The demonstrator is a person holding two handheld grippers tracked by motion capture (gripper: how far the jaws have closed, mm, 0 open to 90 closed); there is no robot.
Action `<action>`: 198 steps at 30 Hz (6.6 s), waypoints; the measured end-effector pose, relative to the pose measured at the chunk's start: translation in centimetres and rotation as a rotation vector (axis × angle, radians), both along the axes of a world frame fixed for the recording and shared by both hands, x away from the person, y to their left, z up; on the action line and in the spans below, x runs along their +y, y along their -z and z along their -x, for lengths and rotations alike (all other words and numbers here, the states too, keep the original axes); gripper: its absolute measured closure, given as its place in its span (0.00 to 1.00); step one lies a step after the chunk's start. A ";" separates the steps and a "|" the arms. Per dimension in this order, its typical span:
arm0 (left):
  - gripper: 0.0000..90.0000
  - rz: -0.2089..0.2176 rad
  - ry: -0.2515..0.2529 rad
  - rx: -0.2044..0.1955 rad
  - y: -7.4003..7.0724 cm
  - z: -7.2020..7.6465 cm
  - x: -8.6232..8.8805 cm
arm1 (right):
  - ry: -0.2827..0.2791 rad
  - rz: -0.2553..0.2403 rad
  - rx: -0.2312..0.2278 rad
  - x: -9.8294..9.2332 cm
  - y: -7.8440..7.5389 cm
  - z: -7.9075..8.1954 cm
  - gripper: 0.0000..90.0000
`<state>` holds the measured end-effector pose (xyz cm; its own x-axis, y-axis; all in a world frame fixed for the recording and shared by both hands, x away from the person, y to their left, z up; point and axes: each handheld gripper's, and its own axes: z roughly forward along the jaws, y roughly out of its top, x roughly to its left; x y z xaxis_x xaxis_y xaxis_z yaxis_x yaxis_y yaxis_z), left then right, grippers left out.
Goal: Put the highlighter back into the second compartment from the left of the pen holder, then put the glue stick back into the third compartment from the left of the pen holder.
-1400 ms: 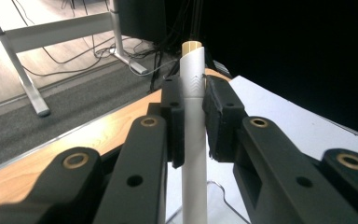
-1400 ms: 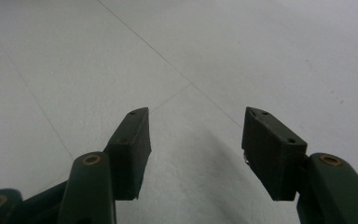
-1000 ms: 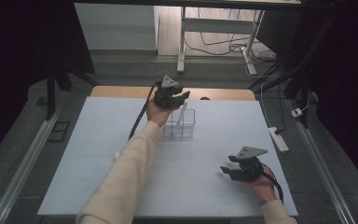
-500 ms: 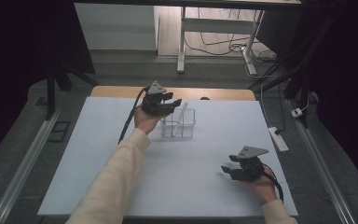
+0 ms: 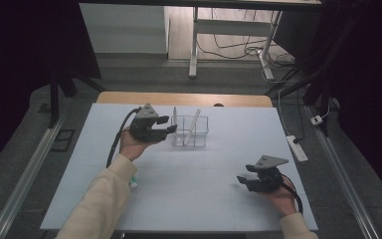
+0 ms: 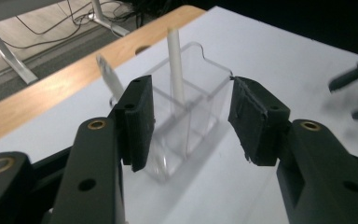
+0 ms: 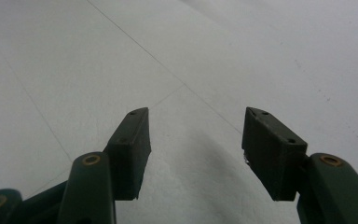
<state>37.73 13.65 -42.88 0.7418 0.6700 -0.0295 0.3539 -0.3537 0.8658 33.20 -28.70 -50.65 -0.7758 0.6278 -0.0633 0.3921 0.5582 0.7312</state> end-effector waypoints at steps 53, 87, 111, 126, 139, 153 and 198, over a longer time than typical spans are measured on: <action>0.46 -0.406 -0.003 0.209 3.0 6.2 9.2 | 0.009 -0.023 -0.006 -0.7 -0.3 -0.4 0.46; 0.43 -1.010 0.812 0.147 6.2 1.7 5.9 | 0.030 -0.025 0.014 -1.3 -0.3 0.9 0.45; 0.73 -0.843 0.662 0.261 4.1 2.0 2.8 | -0.047 -0.057 -0.033 1.4 -1.9 1.8 0.45; 0.73 -0.628 0.433 0.322 2.6 4.0 -1.7 | -0.113 -0.069 -0.058 3.6 -2.5 1.8 0.45; 0.73 -0.515 0.368 0.374 3.6 4.1 -4.9 | -0.196 -0.071 -0.085 6.1 -4.3 1.4 0.41; 0.73 -0.540 0.387 0.421 4.5 3.4 -8.8 | -0.359 0.022 -0.114 10.2 -5.0 1.4 0.41; 0.43 -0.282 0.372 0.291 3.1 3.6 -8.2 | -0.552 0.271 -0.117 12.2 -2.4 1.0 0.73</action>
